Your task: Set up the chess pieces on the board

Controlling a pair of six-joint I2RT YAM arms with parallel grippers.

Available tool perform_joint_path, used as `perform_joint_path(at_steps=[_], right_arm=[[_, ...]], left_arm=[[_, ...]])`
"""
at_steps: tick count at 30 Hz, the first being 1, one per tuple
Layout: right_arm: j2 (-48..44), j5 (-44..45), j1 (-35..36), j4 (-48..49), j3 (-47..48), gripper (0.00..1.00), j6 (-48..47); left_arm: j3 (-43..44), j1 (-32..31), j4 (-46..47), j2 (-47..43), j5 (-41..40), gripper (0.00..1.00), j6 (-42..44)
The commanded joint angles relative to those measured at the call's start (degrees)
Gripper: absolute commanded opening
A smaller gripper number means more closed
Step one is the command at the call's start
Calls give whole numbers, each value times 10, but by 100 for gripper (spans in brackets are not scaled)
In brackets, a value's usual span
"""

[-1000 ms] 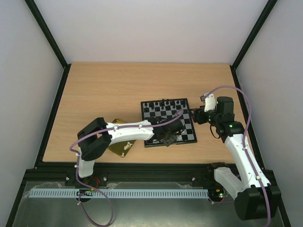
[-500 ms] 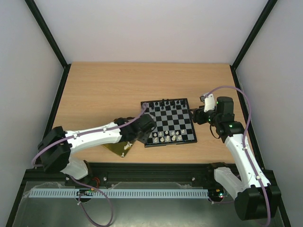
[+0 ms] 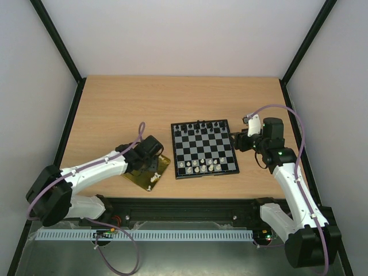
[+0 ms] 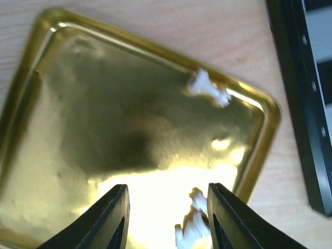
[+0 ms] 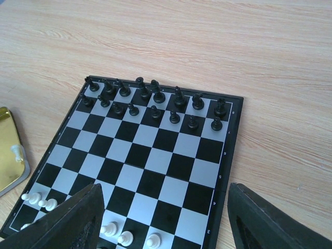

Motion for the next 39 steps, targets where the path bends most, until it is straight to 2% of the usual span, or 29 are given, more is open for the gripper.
perform_joint_path(at_steps=[1, 4, 11, 18, 39], right_arm=[[-4, -8, -2, -7, -7, 67, -6], [-6, -7, -2, -7, -8, 67, -6], [-9, -8, -3, -7, -9, 67, -8], [-12, -10, -3, -8, -10, 67, -9], [-10, -11, -2, -7, -12, 67, -10]], left_arm=[[13, 43, 49, 24, -6, 42, -9], [26, 59, 84, 54, -12, 40, -3], [46, 75, 160, 112, 31, 29, 18], [59, 78, 173, 152, 42, 24, 31], [7, 79, 209, 154, 65, 26, 42]])
